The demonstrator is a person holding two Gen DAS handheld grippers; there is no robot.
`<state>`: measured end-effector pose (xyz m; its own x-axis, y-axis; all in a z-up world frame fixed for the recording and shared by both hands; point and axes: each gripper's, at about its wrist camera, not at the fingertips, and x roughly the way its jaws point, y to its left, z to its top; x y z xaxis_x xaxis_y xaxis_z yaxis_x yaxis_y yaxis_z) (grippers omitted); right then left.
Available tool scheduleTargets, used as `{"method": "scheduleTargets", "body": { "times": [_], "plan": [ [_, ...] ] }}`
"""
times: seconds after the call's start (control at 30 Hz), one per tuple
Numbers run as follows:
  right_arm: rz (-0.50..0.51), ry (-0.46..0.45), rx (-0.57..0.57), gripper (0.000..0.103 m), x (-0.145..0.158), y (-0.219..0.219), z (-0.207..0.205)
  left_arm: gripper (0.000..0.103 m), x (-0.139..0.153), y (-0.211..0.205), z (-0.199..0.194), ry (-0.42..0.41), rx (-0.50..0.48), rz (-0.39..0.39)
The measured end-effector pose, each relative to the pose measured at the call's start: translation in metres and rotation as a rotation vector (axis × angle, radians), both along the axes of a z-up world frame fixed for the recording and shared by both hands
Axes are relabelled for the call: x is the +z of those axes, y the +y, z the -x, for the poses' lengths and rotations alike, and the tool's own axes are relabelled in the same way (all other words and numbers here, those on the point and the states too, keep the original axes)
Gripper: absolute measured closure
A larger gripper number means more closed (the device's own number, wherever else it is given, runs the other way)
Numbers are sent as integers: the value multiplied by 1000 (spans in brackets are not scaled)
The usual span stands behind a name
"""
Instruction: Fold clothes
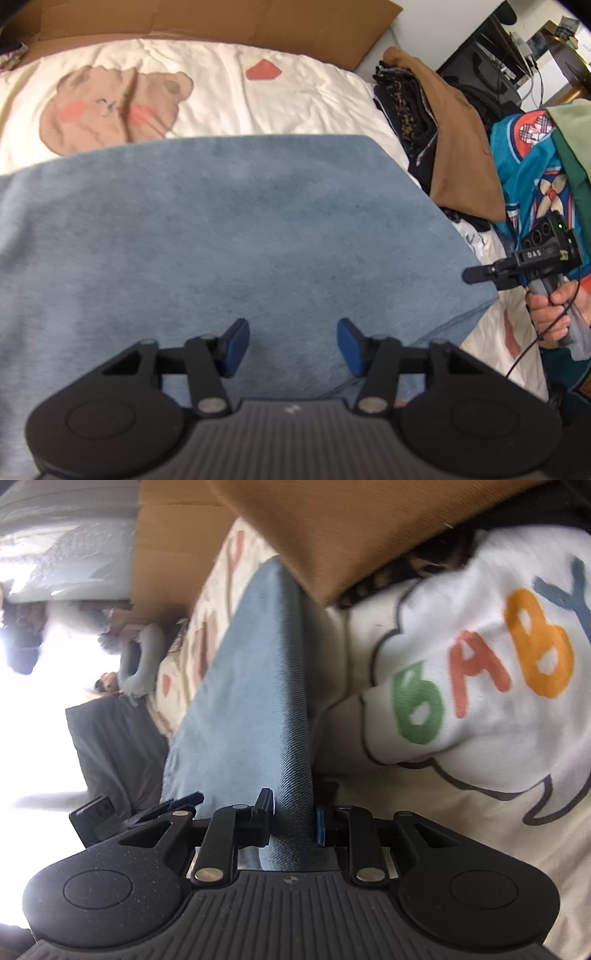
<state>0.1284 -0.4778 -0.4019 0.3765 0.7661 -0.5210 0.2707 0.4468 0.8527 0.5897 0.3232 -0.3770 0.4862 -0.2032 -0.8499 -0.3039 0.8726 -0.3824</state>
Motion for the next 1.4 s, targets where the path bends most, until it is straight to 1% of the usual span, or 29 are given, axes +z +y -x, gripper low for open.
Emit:
{"method": "scheduleTargets", "body": {
  "times": [0.03,0.1,0.17,0.23,0.3,0.37,0.4,0.47,0.53,0.63,0.7,0.8,0.97,1.13,1.23,1.3,1.37,1.4],
  "plan": [
    [8,6,-9,79,-3,0,1,59,-1,-1,-2,0,-13,7],
    [23,18,-27,75,-7,1,1,65,-3,-3,-4,-1,-15,-11],
    [29,21,-40,74,-11,5,0,77,-6,-3,-6,17,-18,-16],
    [23,18,-43,74,-13,8,-2,83,-11,-3,-6,31,-2,-10],
    [35,16,-26,74,-14,14,-6,86,-16,-5,-5,48,1,-12],
    [47,15,-2,73,-15,20,-10,92,-21,-10,-4,71,-11,-30],
    [51,16,8,73,-16,23,-13,93,-24,-12,-3,83,-17,-38],
    [54,22,27,77,-17,27,-17,96,-28,-14,1,94,-10,-40],
    [55,18,44,86,-15,30,-19,97,-30,-16,5,101,0,-37],
    [46,15,59,91,-11,31,-22,97,-30,-20,9,109,3,-38],
    [38,6,69,92,-5,32,-23,98,-29,-22,12,116,1,-36],
    [35,-7,81,92,3,33,-25,102,-33,-23,17,139,5,-6],
    [28,-12,85,91,8,33,-27,102,-43,-31,30,173,-7,35],
    [31,-2,79,91,7,32,-26,103,-33,-35,34,176,-32,77],
    [33,3,74,88,6,29,-25,101,-17,-33,31,140,-42,80],
    [46,4,66,87,6,27,-26,101,-7,-28,27,109,-32,69],
    [50,7,47,83,5,24,-26,101,-1,-22,22,84,-12,50],
    [50,9,34,78,4,22,-26,100,2,-18,20,72,-1,40]
  ]
}}
